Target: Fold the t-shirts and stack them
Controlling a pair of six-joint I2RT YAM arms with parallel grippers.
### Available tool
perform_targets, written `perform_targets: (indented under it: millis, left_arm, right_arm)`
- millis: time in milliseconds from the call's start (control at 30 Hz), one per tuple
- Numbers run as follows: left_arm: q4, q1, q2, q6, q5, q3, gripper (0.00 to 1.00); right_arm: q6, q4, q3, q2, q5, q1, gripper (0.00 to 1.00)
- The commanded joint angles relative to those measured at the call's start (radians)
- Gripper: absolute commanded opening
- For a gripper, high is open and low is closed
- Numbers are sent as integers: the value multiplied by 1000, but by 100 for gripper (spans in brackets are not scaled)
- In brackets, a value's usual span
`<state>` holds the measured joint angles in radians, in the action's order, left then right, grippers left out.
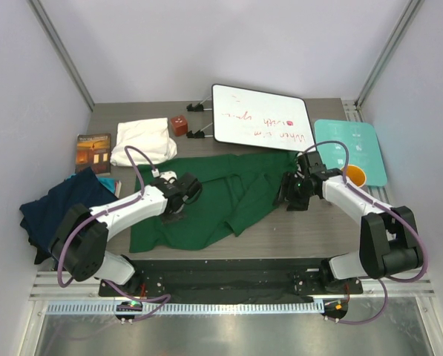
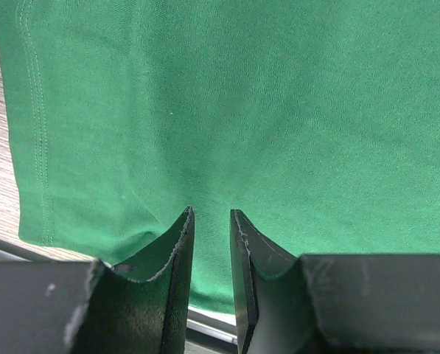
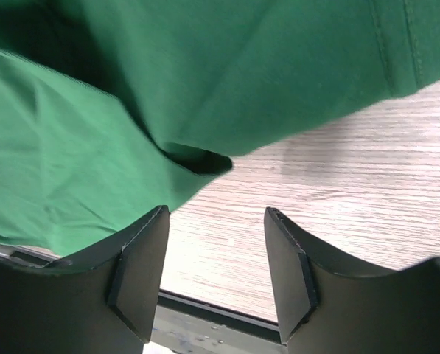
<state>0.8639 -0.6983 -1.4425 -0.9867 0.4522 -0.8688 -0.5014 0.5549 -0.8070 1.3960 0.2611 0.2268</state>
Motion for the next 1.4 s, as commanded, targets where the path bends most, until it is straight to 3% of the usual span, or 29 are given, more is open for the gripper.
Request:
perform_targets:
  millis: [0,733,833,1000,1167,1367]
  left_arm:
    - [-20,-1,2,-7,-1,8,27]
    - [-20,-21,-61,-3,-6,-24,26]
    - [-20,-23,-76,-3,-6,-30,26]
    - [-23,-32,-98,-3,-7,-36,26]
    - [-26,-40,-105,-4,-7,-35,26]
    - [-26,-43,-102,-6,-6,-27,26]
  right_arm:
    - [63,-24,18,-19,-26,5,61]
    - [49,-139,-24,84,104,28,59]
    - [44,-132,-37,81,118,40,51]
    - [49,-108,-50,46,115,54,21]
    - [54,-108,-47,41,121,52,1]
    - [35,-116,-89,34,170,68,1]
